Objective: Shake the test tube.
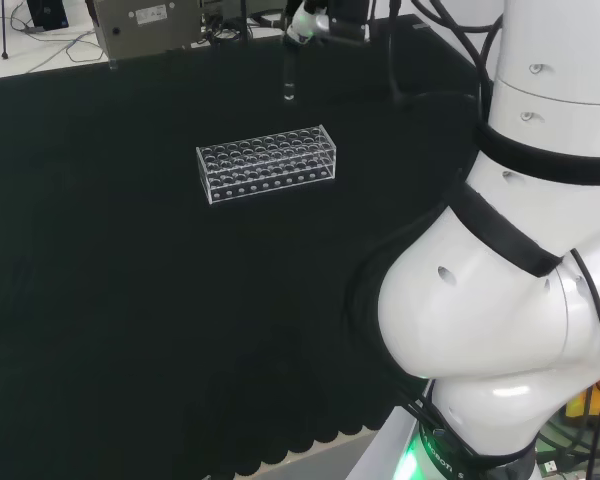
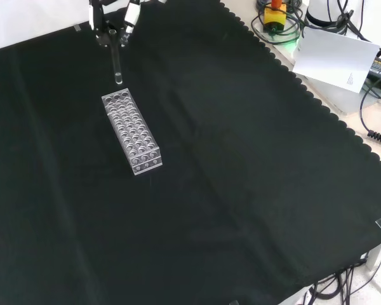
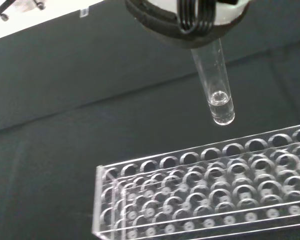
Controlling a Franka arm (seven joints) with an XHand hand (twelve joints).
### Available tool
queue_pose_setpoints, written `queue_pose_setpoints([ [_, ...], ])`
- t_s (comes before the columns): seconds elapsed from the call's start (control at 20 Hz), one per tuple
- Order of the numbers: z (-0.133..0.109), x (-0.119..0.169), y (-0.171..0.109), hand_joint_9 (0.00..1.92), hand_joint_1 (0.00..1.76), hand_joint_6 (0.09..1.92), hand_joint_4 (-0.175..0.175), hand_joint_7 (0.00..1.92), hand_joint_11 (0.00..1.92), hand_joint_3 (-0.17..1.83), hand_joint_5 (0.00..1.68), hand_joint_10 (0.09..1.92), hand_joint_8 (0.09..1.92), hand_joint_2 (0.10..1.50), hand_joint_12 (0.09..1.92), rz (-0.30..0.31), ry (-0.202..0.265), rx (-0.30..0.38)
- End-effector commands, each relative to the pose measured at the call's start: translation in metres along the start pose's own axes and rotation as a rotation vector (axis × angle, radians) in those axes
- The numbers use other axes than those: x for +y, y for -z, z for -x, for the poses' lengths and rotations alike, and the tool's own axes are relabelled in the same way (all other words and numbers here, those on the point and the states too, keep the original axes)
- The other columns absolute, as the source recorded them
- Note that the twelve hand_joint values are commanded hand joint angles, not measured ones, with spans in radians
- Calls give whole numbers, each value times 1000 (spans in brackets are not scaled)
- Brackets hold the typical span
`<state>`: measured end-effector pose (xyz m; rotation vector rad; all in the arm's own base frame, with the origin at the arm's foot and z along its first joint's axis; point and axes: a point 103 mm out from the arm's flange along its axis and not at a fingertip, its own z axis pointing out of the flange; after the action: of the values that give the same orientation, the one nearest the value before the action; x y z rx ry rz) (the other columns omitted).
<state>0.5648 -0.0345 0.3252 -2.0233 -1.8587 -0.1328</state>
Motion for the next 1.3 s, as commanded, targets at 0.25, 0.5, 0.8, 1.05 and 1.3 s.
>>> queue_pose_setpoints([
  [0.25,-49,4,-16,1250,1415,477,-175,1220,1263,0,1112,535,943,1010,844,-33,99,11],
  [0.5,-40,5,-13,1250,1414,476,-175,1221,1263,0,1112,535,943,1010,844,-26,75,-5],
  [0.8,2,6,2,1249,1415,473,-175,1220,1264,0,1114,537,943,1010,844,-5,-20,-47],
  [1.05,46,4,19,1248,1415,471,-175,1221,1262,0,1115,538,943,1010,843,26,-130,-88],
  [1.3,82,4,39,1247,1415,469,-175,1220,1262,0,1116,539,944,1010,842,55,-230,-146],
])
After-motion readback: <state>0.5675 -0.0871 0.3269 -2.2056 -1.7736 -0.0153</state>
